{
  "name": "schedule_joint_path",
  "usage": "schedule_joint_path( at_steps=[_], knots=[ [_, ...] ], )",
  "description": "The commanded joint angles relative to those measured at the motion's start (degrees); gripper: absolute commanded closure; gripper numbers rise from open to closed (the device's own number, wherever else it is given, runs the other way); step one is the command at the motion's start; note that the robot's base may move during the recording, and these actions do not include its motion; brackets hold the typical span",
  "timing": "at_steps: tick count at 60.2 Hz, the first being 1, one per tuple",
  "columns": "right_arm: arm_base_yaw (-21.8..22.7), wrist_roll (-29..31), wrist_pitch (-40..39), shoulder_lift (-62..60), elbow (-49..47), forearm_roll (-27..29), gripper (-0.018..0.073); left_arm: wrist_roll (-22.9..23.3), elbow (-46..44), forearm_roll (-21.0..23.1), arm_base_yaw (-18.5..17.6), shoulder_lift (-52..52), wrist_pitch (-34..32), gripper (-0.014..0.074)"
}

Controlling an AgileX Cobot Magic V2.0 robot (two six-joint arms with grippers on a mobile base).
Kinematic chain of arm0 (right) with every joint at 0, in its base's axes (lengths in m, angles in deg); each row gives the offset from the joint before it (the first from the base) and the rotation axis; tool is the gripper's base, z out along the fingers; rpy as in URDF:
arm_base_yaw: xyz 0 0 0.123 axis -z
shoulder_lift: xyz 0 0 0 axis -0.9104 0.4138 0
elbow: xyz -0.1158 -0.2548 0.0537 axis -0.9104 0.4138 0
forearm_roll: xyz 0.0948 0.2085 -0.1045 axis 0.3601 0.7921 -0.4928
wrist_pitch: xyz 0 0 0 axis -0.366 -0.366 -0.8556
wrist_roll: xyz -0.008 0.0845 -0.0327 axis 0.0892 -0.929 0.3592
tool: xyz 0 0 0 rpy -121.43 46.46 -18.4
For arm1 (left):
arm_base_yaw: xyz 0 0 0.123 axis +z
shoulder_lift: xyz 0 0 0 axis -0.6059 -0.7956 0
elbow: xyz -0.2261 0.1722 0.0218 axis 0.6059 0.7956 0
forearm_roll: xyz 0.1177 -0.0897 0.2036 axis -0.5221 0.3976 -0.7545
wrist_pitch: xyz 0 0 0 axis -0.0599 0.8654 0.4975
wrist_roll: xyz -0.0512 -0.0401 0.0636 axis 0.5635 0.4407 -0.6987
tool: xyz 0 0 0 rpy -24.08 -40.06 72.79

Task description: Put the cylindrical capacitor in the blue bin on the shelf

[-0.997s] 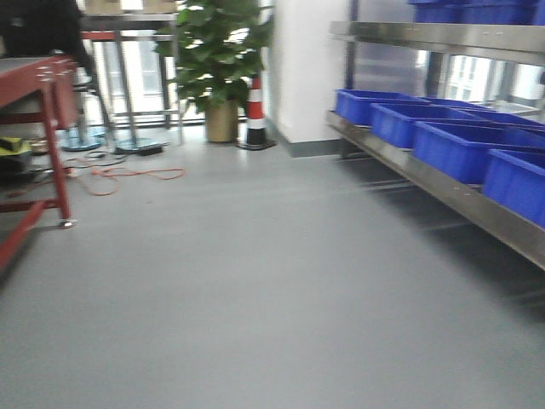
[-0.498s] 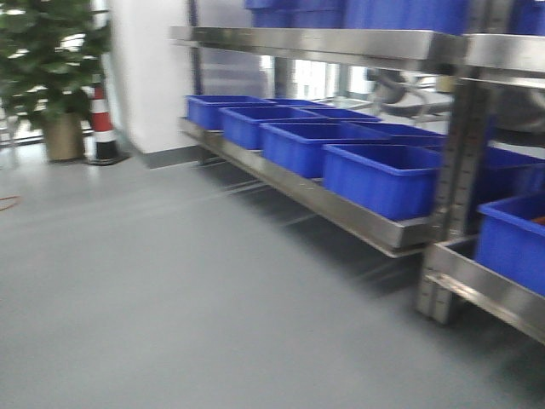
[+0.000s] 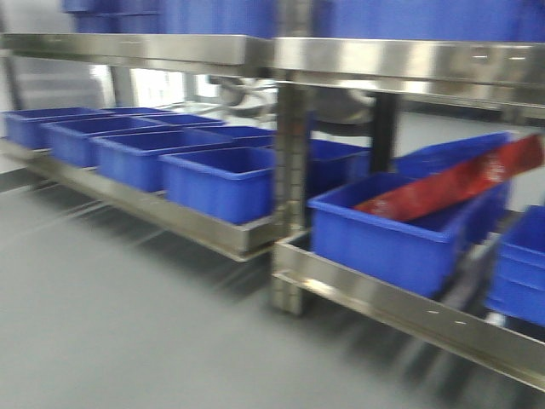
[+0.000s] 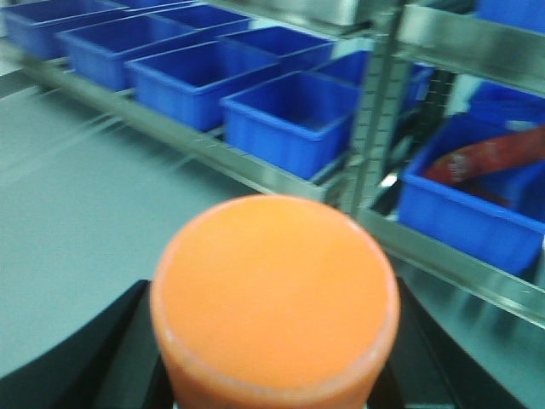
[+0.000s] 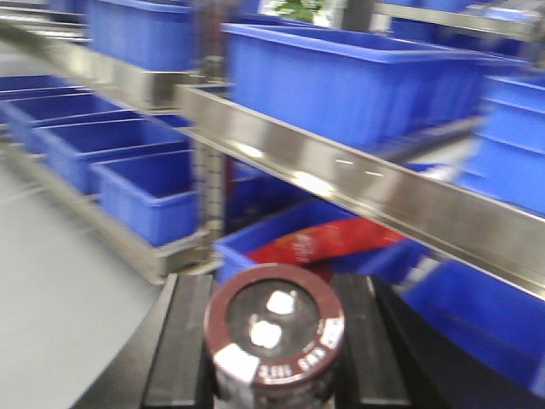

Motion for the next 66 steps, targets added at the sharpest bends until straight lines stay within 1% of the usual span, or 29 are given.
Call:
schedule_joint_path(
  at_steps=[1,66],
  knots=[
    [-0.1,0.1,-1.6,-0.2,0.1,-0.6,0.0721,-0.1,0.0,0.1,-0.3,0.5,-1.3,0.0707],
    [-0.1,0.1,-1.6,-0.2,0.1,-0.6,0.0721,-0.1,0.0,0.1,-0.3,0.5,-1.3,0.0707]
  ],
)
